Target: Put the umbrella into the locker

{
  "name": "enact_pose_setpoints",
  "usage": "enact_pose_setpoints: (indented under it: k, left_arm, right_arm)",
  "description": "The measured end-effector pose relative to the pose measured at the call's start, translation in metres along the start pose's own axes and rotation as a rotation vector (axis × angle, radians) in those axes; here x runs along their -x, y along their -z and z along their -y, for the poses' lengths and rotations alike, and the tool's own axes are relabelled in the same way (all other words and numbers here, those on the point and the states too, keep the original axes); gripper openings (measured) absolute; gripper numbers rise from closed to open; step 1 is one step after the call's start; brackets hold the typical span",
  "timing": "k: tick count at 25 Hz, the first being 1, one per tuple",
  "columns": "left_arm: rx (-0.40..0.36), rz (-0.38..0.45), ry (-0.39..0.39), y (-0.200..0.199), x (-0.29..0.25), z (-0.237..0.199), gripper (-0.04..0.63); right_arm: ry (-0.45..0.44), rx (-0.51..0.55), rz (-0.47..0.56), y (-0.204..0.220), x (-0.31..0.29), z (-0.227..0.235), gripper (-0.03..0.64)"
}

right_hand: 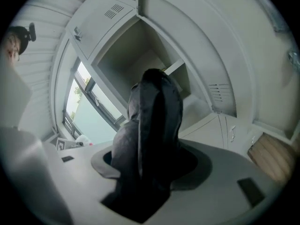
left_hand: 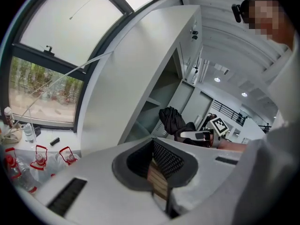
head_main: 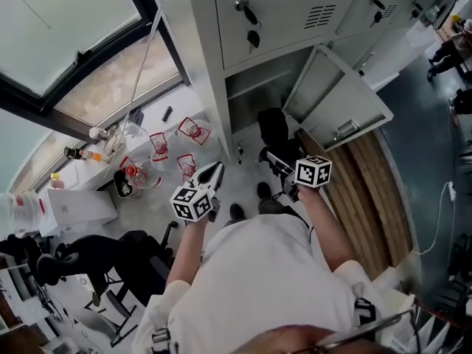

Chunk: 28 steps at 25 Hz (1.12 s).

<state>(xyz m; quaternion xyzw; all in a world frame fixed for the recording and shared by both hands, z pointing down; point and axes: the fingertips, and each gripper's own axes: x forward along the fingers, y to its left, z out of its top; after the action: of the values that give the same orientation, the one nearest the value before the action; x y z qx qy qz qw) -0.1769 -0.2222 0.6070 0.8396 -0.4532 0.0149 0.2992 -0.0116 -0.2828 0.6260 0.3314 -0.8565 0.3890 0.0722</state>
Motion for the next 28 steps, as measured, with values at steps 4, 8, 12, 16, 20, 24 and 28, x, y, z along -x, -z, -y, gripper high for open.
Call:
enact_pose_setpoints:
  k: [4, 8, 12, 16, 20, 24, 28]
  left_arm:
    - [0.027, 0.030, -0.047, -0.005, -0.007, 0.002, 0.004]
    - [0.031, 0.060, -0.097, -0.013, -0.015, 0.001, 0.005]
    - [0.033, 0.094, -0.144, -0.022, -0.019, 0.002, 0.005]
    - [0.033, 0.123, -0.188, -0.029, -0.023, 0.004, 0.005]
    - [0.037, 0.151, -0.239, -0.032, -0.022, 0.003, 0.005]
    - [0.051, 0.180, -0.293, -0.032, -0.022, 0.002, 0.005]
    - [0.072, 0.207, -0.349, -0.028, -0.021, 0.002, 0.005]
  right_arm:
    - [0.062, 0.153, -0.095, -0.008, -0.018, 0.020, 0.262]
    - [0.100, 0.304, -0.168, -0.016, -0.044, 0.040, 0.262]
    - [0.117, 0.413, -0.225, -0.022, -0.069, 0.054, 0.259]
    - [0.143, 0.538, -0.265, -0.029, -0.092, 0.066, 0.259]
    - [0.161, 0.650, -0.313, -0.031, -0.112, 0.078, 0.259]
    - [0.176, 0.787, -0.354, -0.036, -0.131, 0.084, 0.259]
    - [0.195, 0.928, -0.371, -0.047, -0.151, 0.086, 0.260]
